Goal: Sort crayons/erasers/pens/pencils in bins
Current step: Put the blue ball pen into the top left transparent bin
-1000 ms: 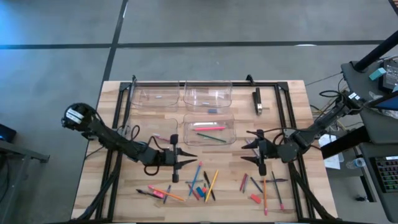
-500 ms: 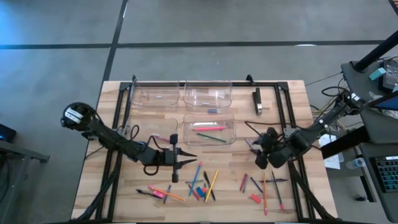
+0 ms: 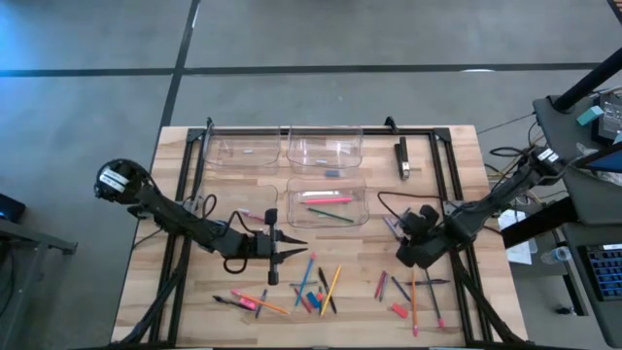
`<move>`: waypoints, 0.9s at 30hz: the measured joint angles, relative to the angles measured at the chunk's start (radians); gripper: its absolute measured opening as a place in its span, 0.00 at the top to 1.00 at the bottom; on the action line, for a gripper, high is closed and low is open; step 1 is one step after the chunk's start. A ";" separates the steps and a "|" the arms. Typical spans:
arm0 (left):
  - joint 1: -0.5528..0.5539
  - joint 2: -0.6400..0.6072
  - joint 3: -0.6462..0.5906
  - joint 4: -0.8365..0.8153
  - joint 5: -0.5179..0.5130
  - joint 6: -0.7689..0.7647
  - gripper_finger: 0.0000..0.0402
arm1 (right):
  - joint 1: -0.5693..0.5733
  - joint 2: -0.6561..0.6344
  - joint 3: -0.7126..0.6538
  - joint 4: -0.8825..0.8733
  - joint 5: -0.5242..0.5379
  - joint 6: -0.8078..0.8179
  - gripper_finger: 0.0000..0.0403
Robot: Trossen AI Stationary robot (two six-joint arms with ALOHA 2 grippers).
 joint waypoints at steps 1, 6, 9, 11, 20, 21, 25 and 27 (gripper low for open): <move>0.000 0.000 0.000 0.000 0.000 0.000 0.89 | -0.001 0.009 0.000 -0.002 -0.007 0.006 0.57; 0.000 0.000 0.000 0.000 0.000 0.000 0.89 | -0.027 0.061 -0.003 -0.005 -0.066 0.023 0.57; 0.000 0.000 0.000 0.000 0.000 0.000 0.89 | -0.052 0.089 -0.013 -0.004 -0.100 0.032 0.56; 0.000 0.000 0.000 -0.001 0.000 0.000 0.89 | -0.068 0.105 -0.022 -0.004 -0.118 0.033 0.55; 0.000 0.000 0.000 -0.001 0.001 0.000 0.89 | -0.108 0.123 -0.103 0.126 -0.173 0.031 0.54; 0.000 0.000 0.000 -0.002 0.001 0.000 0.89 | -0.107 0.123 -0.107 0.132 -0.172 0.032 0.54; 0.000 0.000 0.000 -0.002 0.001 0.000 0.89 | -0.107 0.124 -0.122 0.145 -0.174 0.041 0.55; 0.000 0.000 0.000 -0.002 0.001 0.000 0.89 | -0.107 0.123 -0.128 0.151 -0.179 0.039 0.57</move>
